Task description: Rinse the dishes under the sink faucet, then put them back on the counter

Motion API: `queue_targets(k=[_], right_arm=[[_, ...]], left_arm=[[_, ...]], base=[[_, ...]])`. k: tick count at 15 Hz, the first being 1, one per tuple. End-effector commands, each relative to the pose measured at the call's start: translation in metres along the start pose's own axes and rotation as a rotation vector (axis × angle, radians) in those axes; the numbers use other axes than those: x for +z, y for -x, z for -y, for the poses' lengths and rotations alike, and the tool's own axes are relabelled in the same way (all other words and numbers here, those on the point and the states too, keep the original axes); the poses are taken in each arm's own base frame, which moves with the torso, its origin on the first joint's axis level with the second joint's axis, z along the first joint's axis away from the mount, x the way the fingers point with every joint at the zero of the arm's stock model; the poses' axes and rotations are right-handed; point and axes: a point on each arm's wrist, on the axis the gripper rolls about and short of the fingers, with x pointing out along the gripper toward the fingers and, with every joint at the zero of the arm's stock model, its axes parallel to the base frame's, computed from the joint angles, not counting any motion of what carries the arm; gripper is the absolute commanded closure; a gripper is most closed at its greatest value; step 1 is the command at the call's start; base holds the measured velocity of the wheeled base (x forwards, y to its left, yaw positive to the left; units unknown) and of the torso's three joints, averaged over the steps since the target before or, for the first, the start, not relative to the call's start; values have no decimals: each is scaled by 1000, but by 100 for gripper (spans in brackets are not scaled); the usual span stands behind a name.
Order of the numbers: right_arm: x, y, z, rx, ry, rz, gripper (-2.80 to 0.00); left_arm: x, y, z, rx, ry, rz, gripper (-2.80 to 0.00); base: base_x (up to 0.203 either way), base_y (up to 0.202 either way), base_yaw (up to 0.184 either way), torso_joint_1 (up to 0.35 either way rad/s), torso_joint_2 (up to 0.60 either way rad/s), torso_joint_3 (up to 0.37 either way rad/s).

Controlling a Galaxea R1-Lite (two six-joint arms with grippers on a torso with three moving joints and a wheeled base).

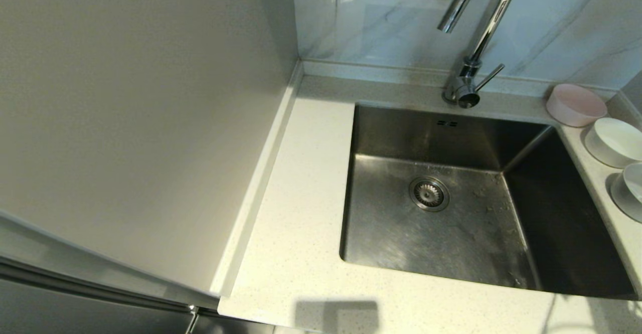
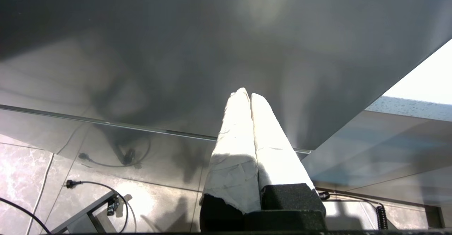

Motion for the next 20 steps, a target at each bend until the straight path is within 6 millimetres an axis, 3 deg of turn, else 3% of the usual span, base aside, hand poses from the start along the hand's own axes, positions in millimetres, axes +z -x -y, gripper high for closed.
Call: queue_targets(k=[1, 3, 5, 7, 9, 14, 20], right_arm=[[-42, 42, 1, 5, -25, 87, 0], [-91, 61, -1, 26, -35, 123, 0], [-146, 66, -5, 47, -36, 141, 0], [-189, 56, -10, 65, -35, 147, 0], [-213, 41, -14, 79, -36, 165, 0], [-237, 48, -15, 181, -34, 281, 0], [-243, 53, -14, 192, -73, 357, 0]], left_arm=[[0, 0, 0, 1, 1, 3, 0], [0, 0, 0, 1, 1, 3, 0], [0, 0, 0, 1, 1, 3, 0], [0, 0, 0, 1, 1, 3, 0], [0, 0, 0, 1, 1, 3, 0], [0, 0, 0, 1, 1, 3, 0], [0, 0, 0, 0, 1, 3, 0]], base=[[0, 0, 0, 0, 0, 0], [0, 0, 0, 0, 0, 0], [0, 0, 0, 0, 0, 0], [0, 0, 0, 0, 0, 0], [0, 0, 0, 0, 0, 0], [0, 0, 0, 0, 0, 0], [0, 0, 0, 0, 0, 0]])
